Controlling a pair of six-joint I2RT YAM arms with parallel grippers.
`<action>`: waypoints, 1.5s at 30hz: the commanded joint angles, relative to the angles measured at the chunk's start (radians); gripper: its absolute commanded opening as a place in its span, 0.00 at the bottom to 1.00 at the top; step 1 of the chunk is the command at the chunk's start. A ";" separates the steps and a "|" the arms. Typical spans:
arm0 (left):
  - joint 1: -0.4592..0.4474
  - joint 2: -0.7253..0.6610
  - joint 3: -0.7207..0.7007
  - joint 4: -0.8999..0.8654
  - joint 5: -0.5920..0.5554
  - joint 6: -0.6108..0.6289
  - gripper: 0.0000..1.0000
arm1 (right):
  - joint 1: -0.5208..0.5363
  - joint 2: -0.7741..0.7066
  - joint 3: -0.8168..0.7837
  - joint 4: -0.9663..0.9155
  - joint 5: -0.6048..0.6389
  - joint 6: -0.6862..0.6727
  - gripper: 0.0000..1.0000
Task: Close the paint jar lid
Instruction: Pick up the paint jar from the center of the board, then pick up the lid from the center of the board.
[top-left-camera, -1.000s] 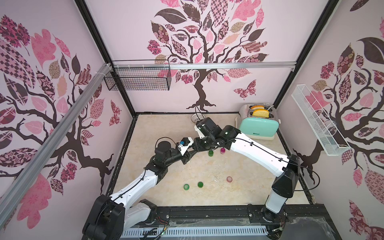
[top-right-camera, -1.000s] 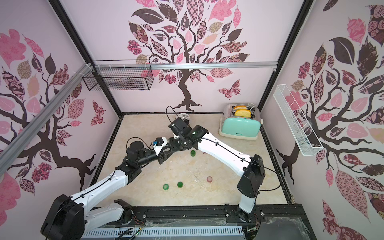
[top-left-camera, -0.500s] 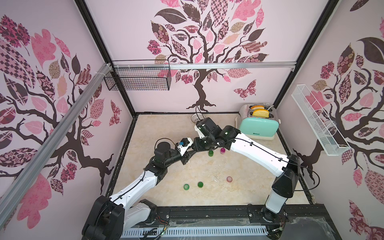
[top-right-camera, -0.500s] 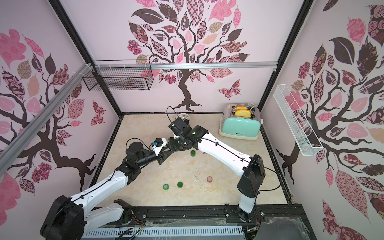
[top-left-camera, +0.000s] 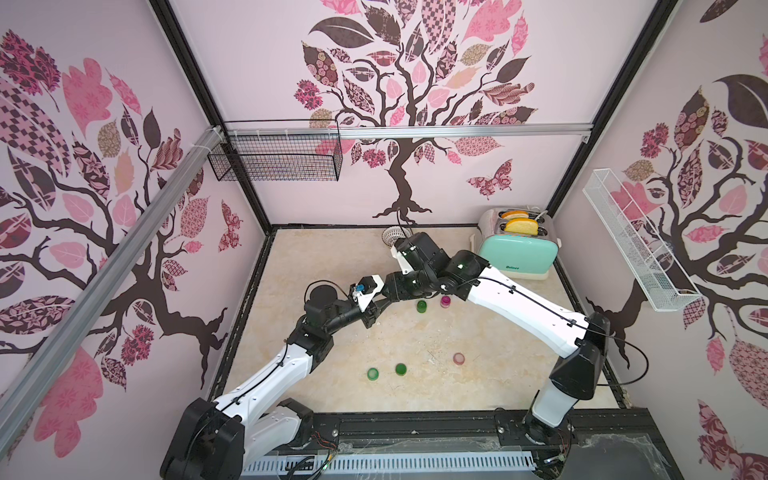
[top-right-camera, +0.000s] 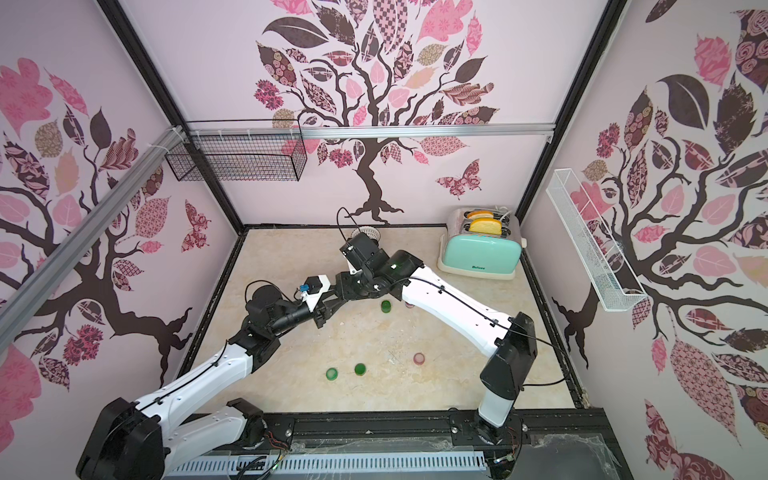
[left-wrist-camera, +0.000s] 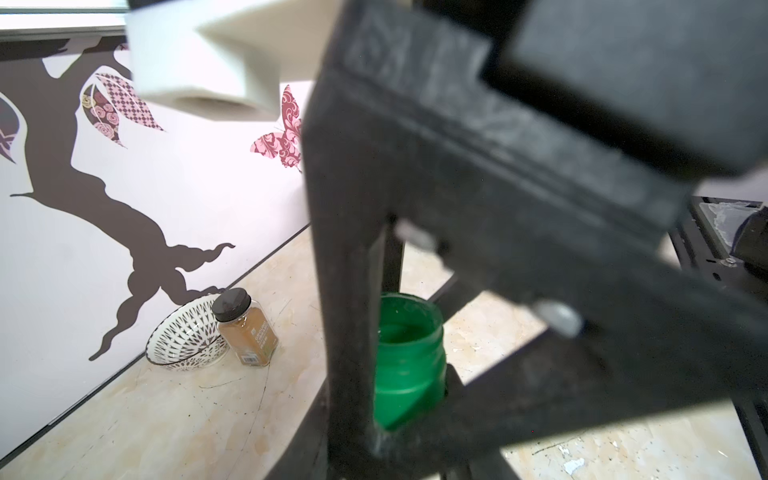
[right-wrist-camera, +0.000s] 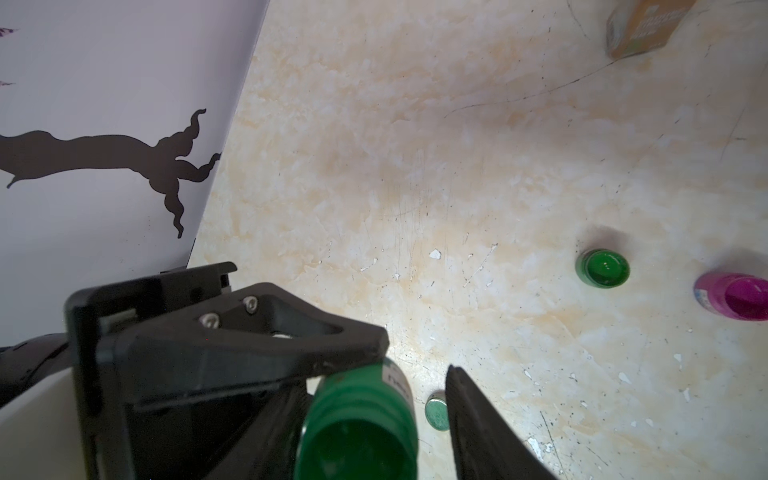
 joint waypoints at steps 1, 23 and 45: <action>-0.004 -0.011 -0.002 0.032 0.009 0.001 0.22 | -0.006 -0.085 0.002 0.023 0.047 -0.024 0.60; 0.144 -0.002 -0.040 0.200 -0.086 -0.181 0.26 | 0.058 -0.312 -0.420 0.189 0.138 -0.202 0.95; 0.270 -0.034 -0.043 0.164 -0.179 -0.149 0.26 | 0.365 0.074 -0.480 0.334 0.171 -0.347 0.79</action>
